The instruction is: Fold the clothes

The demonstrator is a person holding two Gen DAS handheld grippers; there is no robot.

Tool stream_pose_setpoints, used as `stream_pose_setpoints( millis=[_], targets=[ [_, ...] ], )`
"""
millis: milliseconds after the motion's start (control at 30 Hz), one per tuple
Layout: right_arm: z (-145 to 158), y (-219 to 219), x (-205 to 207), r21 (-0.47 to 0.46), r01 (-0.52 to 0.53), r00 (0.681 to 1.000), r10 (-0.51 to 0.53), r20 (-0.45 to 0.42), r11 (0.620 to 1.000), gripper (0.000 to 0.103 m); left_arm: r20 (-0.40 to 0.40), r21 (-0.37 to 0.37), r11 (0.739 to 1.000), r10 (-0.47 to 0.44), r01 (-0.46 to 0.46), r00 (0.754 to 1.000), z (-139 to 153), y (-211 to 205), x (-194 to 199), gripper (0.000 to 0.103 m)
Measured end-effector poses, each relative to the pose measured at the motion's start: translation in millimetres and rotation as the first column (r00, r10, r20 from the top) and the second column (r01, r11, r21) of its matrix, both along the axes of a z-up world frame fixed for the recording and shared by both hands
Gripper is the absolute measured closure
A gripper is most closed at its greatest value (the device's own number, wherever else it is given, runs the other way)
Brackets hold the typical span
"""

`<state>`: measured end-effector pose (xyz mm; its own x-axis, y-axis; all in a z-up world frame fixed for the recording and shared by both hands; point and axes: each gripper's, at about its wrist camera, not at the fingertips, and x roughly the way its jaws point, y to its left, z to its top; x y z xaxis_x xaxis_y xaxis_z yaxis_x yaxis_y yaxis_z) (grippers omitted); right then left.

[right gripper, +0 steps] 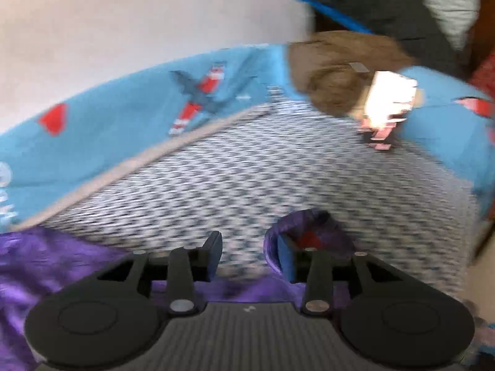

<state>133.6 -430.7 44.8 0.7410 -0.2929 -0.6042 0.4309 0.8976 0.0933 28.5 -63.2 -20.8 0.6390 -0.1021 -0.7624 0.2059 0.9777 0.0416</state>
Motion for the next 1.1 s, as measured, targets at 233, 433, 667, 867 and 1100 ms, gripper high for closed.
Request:
stream_pose_setpoints(
  millis=[233,433,667,867,1100],
  targets=[
    [-10,53,43,0.092,-0.204,0.979,0.205,0.001,0.975,0.064,-0.019,-0.011,1.000,0.005,-0.006,1.000,-1,-4,23,0.000],
    [-19,91,74,0.120,-0.272,0.960,0.277,-0.033,0.955,0.064,-0.010,0.002,1.000,0.012,-0.012,1.000,-2,-1,35,0.000],
    [-28,126,107,0.128,-0.338,0.936,0.348,-0.058,0.932,0.062,-0.018,-0.036,0.999,0.040,-0.040,0.999,1,8,37,0.000],
    [-33,151,128,0.096,-0.380,0.917,0.388,-0.090,0.920,0.057,-0.021,-0.050,0.997,0.062,-0.063,0.998,3,14,37,0.000],
    [-41,161,147,0.080,-0.382,0.917,0.389,-0.094,0.921,0.056,-0.039,-0.065,0.994,0.091,-0.093,0.995,2,18,42,0.000]
  ],
)
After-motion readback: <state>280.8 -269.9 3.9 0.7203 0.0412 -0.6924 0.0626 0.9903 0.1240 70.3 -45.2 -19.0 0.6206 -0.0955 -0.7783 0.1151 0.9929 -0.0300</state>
